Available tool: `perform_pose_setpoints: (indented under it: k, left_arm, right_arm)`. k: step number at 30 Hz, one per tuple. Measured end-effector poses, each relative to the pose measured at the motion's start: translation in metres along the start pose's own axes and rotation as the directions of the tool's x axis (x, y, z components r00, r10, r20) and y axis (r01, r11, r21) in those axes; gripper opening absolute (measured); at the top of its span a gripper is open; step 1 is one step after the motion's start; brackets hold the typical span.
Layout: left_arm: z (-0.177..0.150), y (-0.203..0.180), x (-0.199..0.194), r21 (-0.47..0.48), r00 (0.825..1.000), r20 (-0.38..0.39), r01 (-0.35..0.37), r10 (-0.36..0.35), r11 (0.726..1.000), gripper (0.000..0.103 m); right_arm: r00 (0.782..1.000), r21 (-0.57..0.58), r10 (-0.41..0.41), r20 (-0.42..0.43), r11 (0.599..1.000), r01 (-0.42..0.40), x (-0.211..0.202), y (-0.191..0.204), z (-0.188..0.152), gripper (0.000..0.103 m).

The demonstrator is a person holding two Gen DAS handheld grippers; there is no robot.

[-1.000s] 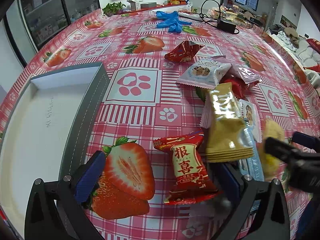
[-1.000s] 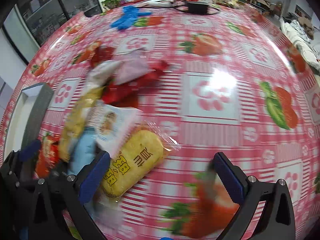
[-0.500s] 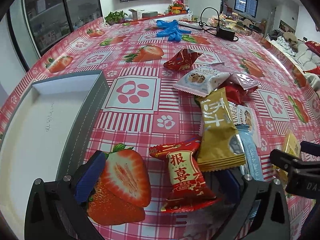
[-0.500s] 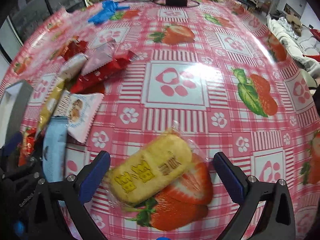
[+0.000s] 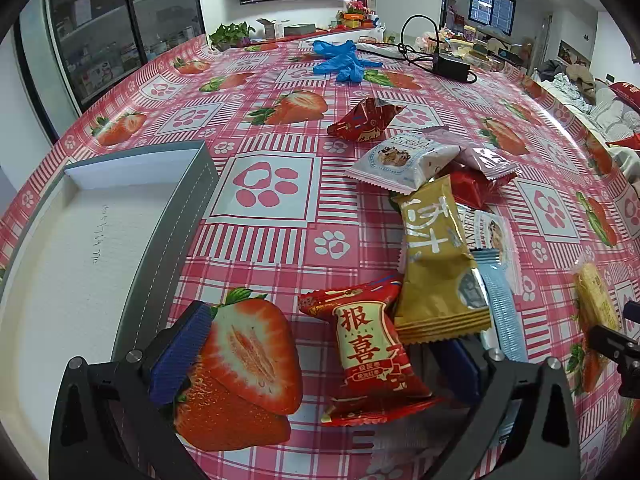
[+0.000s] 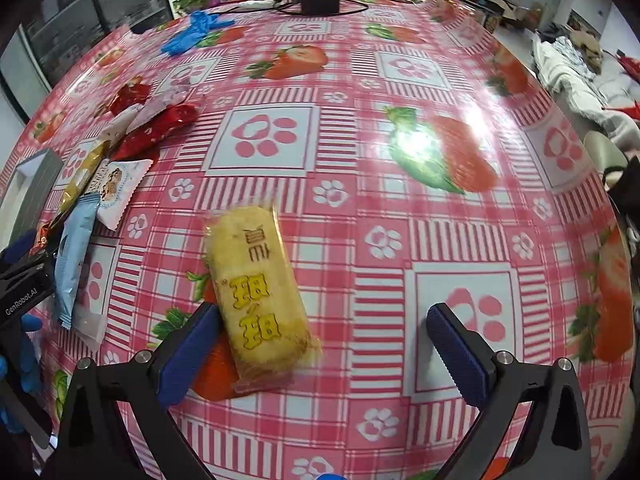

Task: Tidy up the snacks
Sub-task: 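Grasp the red candy wrapper with the left gripper while the right grasps the yellow cake packet, then carry both packets over the white tray and open both grippers to drop them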

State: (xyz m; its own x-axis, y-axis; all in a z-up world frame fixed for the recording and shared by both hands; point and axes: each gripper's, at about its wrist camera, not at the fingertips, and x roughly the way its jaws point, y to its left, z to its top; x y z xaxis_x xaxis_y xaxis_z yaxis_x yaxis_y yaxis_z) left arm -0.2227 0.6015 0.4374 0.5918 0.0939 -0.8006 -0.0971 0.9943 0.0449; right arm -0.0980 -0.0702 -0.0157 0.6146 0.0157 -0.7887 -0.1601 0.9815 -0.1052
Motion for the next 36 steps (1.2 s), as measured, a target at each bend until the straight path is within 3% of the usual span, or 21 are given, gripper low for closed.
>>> perform_pose_setpoints:
  k: [4, 8, 16, 19, 21, 22, 23, 24, 25, 29, 36]
  left_arm:
    - [0.005, 0.004, -0.003, -0.001, 1.0, 0.0, -0.004, 0.004, 1.0, 0.103]
    - [0.01, 0.007, -0.006, -0.001, 1.0, 0.001, -0.009, 0.009, 1.0, 0.103]
    - [0.018, 0.015, -0.013, -0.001, 1.0, -0.001, -0.018, 0.018, 1.0, 0.103]
    - [0.022, 0.01, -0.006, -0.012, 0.999, -0.028, -0.022, 0.021, 1.0, 0.101]
    - [0.022, 0.016, -0.012, -0.008, 0.999, -0.05, -0.023, 0.022, 1.0, 0.087]
    - [0.024, 0.017, -0.015, -0.008, 0.998, -0.053, 0.012, -0.012, 1.0, 0.071]
    - [0.024, 0.018, -0.018, 0.004, 0.998, -0.056, 0.001, -0.001, 1.0, 0.053]
    - [0.025, 0.018, -0.02, 0.009, 0.998, -0.063, 0.006, -0.006, 1.0, 0.043]
    - [0.025, 0.021, -0.02, 0.009, 0.997, -0.076, 0.012, -0.012, 1.0, 0.043]
    - [0.016, 0.048, -0.032, -0.067, 0.992, -0.088, 0.088, -0.094, 0.994, 0.042]
    - [0.004, 0.056, -0.041, -0.08, 0.994, -0.025, 0.1, -0.102, 0.992, 0.042]
  right_arm:
    - [1.0, 0.033, -0.012, -0.011, 0.999, 0.013, 0.003, 0.009, 0.009, 0.103]
    - [1.0, -0.041, 0.014, 0.014, 0.999, -0.014, 0.009, 0.027, 0.02, 0.103]
    - [0.998, -0.086, 0.04, 0.054, 0.996, -0.035, 0.009, 0.026, 0.018, 0.103]
    - [0.999, -0.074, 0.032, 0.021, 0.997, -0.03, 0.01, 0.027, 0.021, 0.103]
    - [0.999, -0.078, 0.031, 0.008, 0.996, -0.03, 0.007, 0.03, 0.021, 0.094]
    - [0.999, -0.091, 0.036, 0.013, 0.995, -0.034, 0.004, 0.032, 0.02, 0.088]
    - [0.999, -0.097, 0.039, 0.018, 0.995, -0.037, 0.001, 0.033, 0.019, 0.072]
    - [0.999, -0.099, 0.042, 0.021, 0.994, -0.039, -0.002, 0.033, 0.019, 0.047]
    - [0.999, -0.095, 0.044, 0.024, 0.995, -0.041, -0.006, 0.033, 0.018, 0.038]
    - [0.992, -0.039, 0.124, 0.038, 0.992, -0.122, -0.017, 0.023, 0.009, 0.038]
    - [0.975, -0.023, 0.203, 0.087, 0.979, -0.201, -0.047, 0.023, 0.005, 0.038]
